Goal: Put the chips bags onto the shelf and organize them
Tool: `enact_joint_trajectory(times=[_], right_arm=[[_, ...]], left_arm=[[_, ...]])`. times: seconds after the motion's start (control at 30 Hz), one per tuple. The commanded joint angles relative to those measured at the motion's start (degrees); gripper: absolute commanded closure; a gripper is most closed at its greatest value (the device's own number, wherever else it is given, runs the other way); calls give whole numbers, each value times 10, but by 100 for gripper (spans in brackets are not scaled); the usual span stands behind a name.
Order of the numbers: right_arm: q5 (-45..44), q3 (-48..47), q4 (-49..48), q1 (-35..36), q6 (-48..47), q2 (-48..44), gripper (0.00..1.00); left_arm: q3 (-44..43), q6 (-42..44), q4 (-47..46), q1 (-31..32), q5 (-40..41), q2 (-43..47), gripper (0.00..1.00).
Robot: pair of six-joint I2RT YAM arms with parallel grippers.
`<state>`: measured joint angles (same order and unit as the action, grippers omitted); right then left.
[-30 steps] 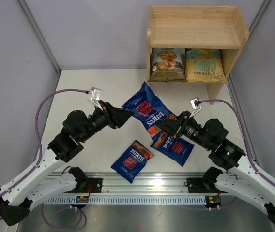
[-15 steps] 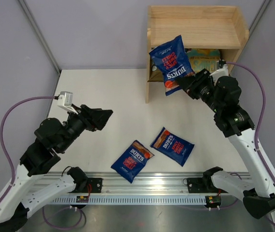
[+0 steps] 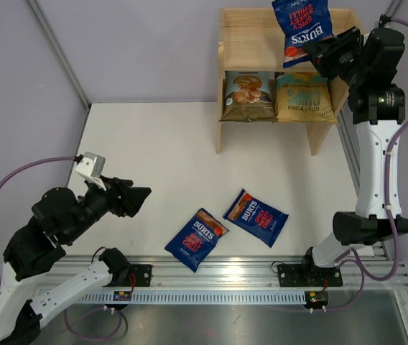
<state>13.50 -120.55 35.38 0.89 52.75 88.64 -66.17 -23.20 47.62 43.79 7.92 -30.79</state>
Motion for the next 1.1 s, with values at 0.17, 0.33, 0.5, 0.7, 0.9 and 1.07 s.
enact_joint_trajectory(times=[0.17, 0.33, 0.5, 0.7, 0.9, 1.07], right_arm=[[14, -122, 94, -72, -14, 98, 87], [7, -177, 133, -84, -29, 143, 76], [-13, -195, 159, -88, -35, 147, 59], [1, -181, 165, -108, -25, 133, 35], [10, -132, 138, -129, -5, 99, 59], [21, -70, 95, -142, 37, 81, 71]], left_arm=[[48, 74, 5, -2, -18, 56, 32], [90, 76, -13, -2, -28, 71, 34], [134, 67, -29, -2, -36, 89, 35], [146, 62, -36, -2, -41, 104, 43], [153, 56, -41, -2, -36, 119, 45], [155, 53, -41, -2, -33, 122, 45]])
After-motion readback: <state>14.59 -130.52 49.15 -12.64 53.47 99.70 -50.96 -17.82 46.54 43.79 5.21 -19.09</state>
